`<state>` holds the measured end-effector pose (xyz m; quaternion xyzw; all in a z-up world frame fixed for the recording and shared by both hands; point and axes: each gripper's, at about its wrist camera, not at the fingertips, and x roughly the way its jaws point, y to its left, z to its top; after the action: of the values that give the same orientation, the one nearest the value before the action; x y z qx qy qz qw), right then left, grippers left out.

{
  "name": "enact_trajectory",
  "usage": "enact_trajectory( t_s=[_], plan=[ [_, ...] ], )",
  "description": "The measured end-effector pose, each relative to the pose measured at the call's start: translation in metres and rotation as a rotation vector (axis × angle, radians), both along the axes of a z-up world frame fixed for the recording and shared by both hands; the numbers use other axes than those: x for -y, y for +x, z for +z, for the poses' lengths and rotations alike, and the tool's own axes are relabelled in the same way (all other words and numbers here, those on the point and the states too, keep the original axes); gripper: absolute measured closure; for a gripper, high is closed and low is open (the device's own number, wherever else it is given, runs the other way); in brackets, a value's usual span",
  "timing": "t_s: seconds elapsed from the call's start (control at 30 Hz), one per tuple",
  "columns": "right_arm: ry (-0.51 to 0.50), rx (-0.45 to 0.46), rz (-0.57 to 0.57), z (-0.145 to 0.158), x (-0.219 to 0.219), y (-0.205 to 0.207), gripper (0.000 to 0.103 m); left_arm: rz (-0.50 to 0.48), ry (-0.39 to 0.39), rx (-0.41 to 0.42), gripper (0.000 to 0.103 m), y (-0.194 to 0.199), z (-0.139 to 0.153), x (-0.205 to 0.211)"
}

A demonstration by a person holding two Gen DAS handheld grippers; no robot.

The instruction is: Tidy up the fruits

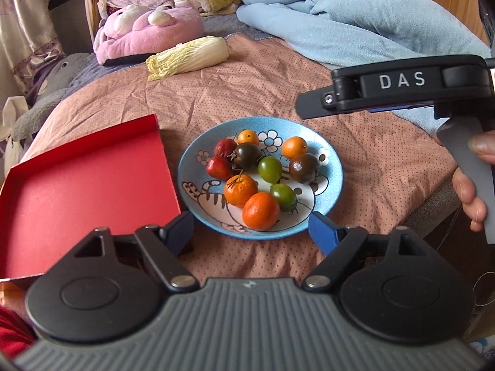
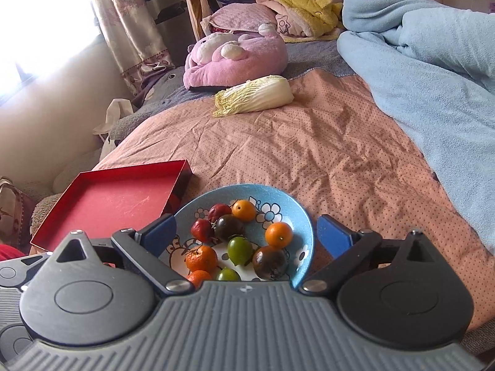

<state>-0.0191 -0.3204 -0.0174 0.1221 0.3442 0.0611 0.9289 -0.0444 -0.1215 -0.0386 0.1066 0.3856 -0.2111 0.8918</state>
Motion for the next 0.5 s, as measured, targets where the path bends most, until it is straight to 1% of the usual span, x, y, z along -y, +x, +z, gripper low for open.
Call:
enact_trajectory(
  t_s=[0.17, 0.37, 0.5],
  plan=[
    [-0.02, -0.048, -0.004, -0.005, 0.004, -0.01, 0.003, 0.049, 0.028, -0.007, 0.02, -0.008, 0.002, -0.011],
    [-0.053, -0.113, 0.026, -0.018, -0.003, -0.021, 0.003, 0.095, -0.001, -0.019, 0.02, -0.015, 0.004, -0.022],
    [-0.076, -0.148, 0.048, -0.027, -0.009, -0.028, 0.003, 0.113, -0.002, -0.028, 0.02, -0.02, 0.003, -0.025]
  ],
)
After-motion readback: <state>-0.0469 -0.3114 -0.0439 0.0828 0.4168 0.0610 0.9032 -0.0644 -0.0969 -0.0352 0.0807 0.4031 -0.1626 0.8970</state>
